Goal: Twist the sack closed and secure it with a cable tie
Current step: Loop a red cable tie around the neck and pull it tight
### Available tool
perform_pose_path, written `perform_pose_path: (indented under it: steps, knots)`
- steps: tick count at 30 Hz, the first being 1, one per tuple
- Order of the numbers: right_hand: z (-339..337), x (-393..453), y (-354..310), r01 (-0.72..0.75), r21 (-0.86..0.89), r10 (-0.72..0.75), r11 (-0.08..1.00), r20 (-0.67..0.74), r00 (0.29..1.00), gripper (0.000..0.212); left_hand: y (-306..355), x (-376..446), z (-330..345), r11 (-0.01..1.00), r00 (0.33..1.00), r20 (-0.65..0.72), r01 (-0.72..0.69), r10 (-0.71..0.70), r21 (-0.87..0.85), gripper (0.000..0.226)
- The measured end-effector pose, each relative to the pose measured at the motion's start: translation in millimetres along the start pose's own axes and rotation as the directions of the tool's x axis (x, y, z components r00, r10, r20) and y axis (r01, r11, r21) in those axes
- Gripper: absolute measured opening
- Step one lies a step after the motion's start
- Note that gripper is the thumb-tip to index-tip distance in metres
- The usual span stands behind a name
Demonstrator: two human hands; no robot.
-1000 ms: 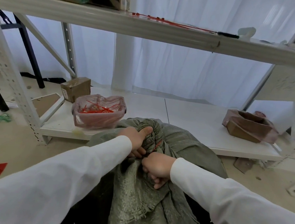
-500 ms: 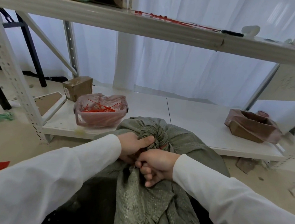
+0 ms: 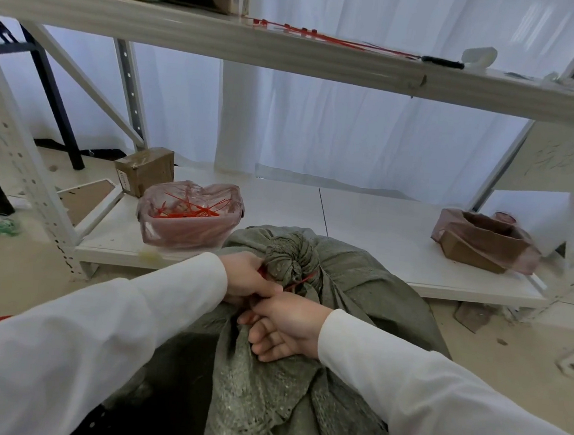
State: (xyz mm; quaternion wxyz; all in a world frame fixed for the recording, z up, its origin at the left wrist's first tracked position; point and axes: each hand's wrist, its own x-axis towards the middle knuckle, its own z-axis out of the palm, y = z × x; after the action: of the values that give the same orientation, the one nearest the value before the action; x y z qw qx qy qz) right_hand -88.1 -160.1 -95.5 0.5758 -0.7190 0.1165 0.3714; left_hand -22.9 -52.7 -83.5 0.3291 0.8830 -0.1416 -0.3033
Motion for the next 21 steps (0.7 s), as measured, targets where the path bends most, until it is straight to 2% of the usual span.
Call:
perform_pose_path:
  steps: [4,6,9,11,13,14,16,17,18,20,21]
  knots:
    - [-5.7,2.7,-10.2,0.032,-0.013,-0.032,0.999,0.009,0.999,0.034,3.5,1.6,-2.7,0.996,0.992,-0.106,-0.061,0.067,0.058,0.011]
    - [-9.8,3.3,-14.7,0.018,-0.043,-0.016,0.999,0.057,0.998,0.031,6.9,0.6,-3.5,0.987,0.984,-0.151,-0.069,0.091,0.142,0.012]
    - [-18.7,-3.0,-25.6,0.0,-0.248,0.02,0.969,0.076,0.997,0.033,8.9,-0.4,-1.8,0.978,0.968,-0.211,-0.094,0.133,0.186,0.017]
    - [-30.2,-13.4,-37.9,-0.01,-0.415,0.007,0.91,-0.009,1.0,0.027,9.0,-1.2,-0.7,0.98,0.967,-0.199,-0.128,0.157,0.151,0.016]
    - [-48.0,-18.9,-43.2,0.01,-0.485,-0.108,0.874,-0.175,0.979,0.018,8.1,0.2,0.1,0.992,0.983,-0.137,-0.125,0.124,0.001,0.018]
    - [-58.3,-18.5,-43.0,0.087,-0.487,-0.252,0.869,-0.284,0.925,0.017,8.8,0.6,-0.1,0.993,0.989,-0.108,-0.105,0.1,-0.043,0.022]
    - [-72.4,-17.8,-40.0,0.303,-0.479,-0.54,0.824,-0.502,0.675,0.019,9.4,3.5,-2.3,0.997,0.994,-0.075,-0.076,0.076,0.005,0.029]
    - [-72.9,-18.2,-39.1,0.389,-0.482,-0.616,0.785,-0.541,0.573,0.024,10.7,3.9,-3.2,0.997,0.996,-0.065,-0.067,0.069,0.036,0.031]
    - [-70.5,-17.4,-38.7,0.44,-0.497,-0.663,0.748,-0.521,0.538,0.036,11.8,4.1,-4.1,0.996,0.996,-0.053,-0.065,0.068,0.062,0.032]
    - [-62.0,-10.6,-39.9,0.425,-0.641,-0.735,0.639,-0.345,0.583,0.061,13.4,2.1,-3.6,0.993,0.996,-0.039,-0.079,0.082,0.087,0.033]
    - [-56.9,-6.4,-40.4,0.399,-0.721,-0.749,0.566,-0.249,0.614,0.063,12.9,1.4,-2.3,0.993,0.995,-0.039,-0.084,0.088,0.081,0.034]
